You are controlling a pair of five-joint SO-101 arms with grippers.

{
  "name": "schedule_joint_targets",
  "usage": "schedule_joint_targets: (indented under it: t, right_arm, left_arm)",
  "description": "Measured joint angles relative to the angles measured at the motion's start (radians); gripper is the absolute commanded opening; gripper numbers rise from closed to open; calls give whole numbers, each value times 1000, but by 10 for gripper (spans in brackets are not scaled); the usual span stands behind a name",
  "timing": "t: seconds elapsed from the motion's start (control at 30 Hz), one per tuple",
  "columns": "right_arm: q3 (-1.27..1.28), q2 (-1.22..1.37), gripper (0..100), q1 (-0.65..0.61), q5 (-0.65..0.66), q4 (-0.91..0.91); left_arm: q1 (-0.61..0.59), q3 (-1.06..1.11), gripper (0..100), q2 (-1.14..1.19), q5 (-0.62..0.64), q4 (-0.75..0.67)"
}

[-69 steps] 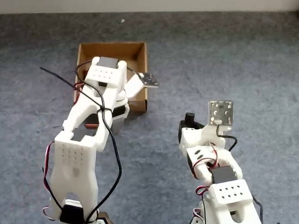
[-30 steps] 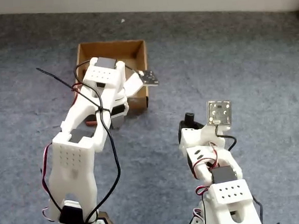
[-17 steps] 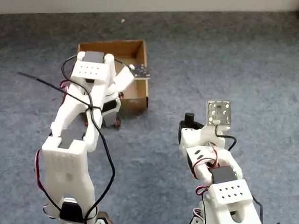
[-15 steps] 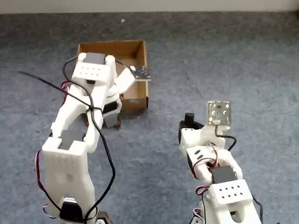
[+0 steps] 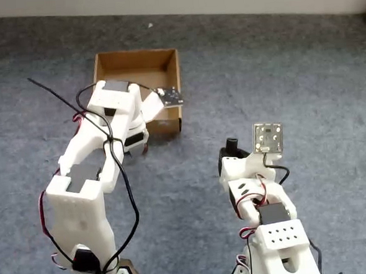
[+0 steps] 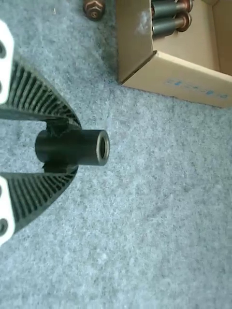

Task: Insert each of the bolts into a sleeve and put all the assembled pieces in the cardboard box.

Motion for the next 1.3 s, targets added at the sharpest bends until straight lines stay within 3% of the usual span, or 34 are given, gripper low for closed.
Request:
schedule_joint_targets:
  t: [0.47,0.63,0.9,1.1,1.3]
  right_arm:
    - [0,0,4,0,0,0]
    - [0,0,4,0,0,0]
    - [0,0,4,0,0,0]
    - [0,0,4,0,0,0]
    - [0,0,4,-12,0,0]
  left_arm:
    - [35,14,134,2,95,-117]
    - [35,14,0,2,95,-117]
    - [80,23,5,-21,91,15]
    - [95,215,5,-233,103,18]
    - [94,486,5,-631,288,-150]
